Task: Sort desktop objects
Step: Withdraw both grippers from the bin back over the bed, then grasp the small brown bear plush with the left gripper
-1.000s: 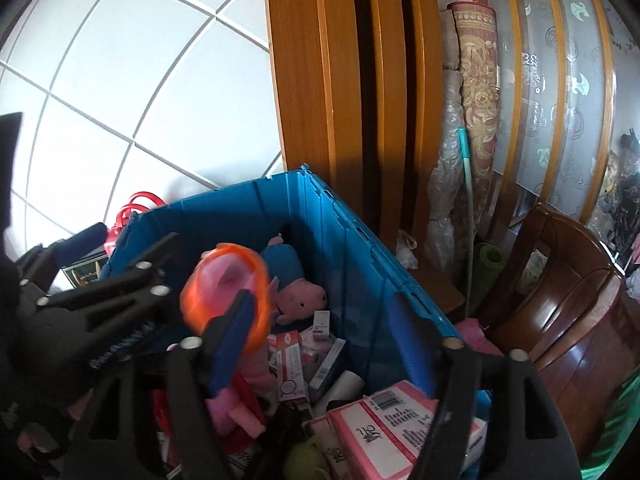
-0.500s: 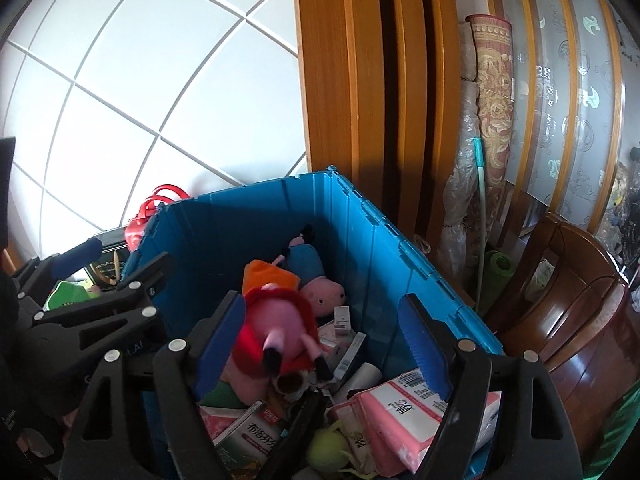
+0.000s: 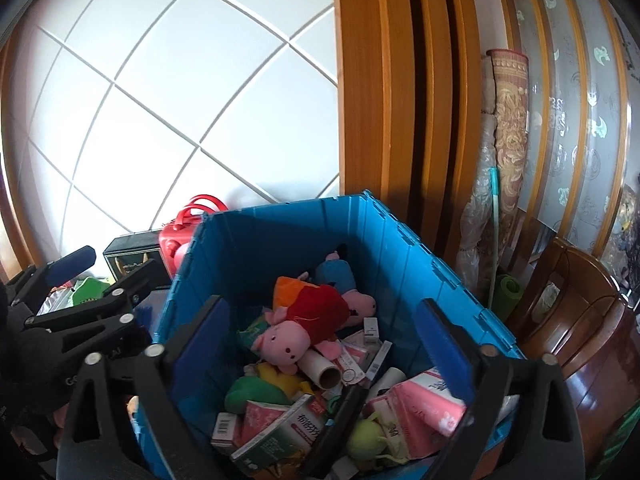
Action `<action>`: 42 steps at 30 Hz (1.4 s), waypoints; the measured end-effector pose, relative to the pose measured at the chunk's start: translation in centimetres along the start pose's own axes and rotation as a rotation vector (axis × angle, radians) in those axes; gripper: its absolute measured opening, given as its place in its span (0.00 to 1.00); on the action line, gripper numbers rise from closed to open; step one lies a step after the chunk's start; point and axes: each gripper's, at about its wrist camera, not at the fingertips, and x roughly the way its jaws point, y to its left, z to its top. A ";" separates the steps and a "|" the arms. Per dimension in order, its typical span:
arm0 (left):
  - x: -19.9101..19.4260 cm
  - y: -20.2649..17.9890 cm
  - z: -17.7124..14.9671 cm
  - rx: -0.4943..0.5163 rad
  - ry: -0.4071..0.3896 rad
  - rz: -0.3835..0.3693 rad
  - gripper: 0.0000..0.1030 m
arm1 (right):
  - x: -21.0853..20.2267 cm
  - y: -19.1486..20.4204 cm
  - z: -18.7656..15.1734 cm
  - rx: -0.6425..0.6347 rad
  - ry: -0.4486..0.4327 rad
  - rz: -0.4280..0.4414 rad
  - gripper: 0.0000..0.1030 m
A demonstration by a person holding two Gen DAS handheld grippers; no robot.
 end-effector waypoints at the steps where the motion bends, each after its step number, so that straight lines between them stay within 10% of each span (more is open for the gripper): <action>1: -0.4 0.9 -0.3 -0.008 -0.004 0.006 0.81 | -0.2 0.8 -0.1 -0.003 -0.002 0.009 0.96; 11: -5.3 13.6 -6.0 -0.069 -0.001 0.096 0.82 | -2.3 11.2 -3.5 -0.008 0.002 0.066 1.00; 24: -5.8 29.4 -17.9 -0.162 0.205 0.193 0.82 | -1.3 27.3 -13.2 -0.103 0.139 0.168 1.00; 42: 7.8 26.5 -31.7 -0.111 0.568 0.170 0.82 | 15.6 28.1 -27.5 -0.153 0.580 0.206 1.00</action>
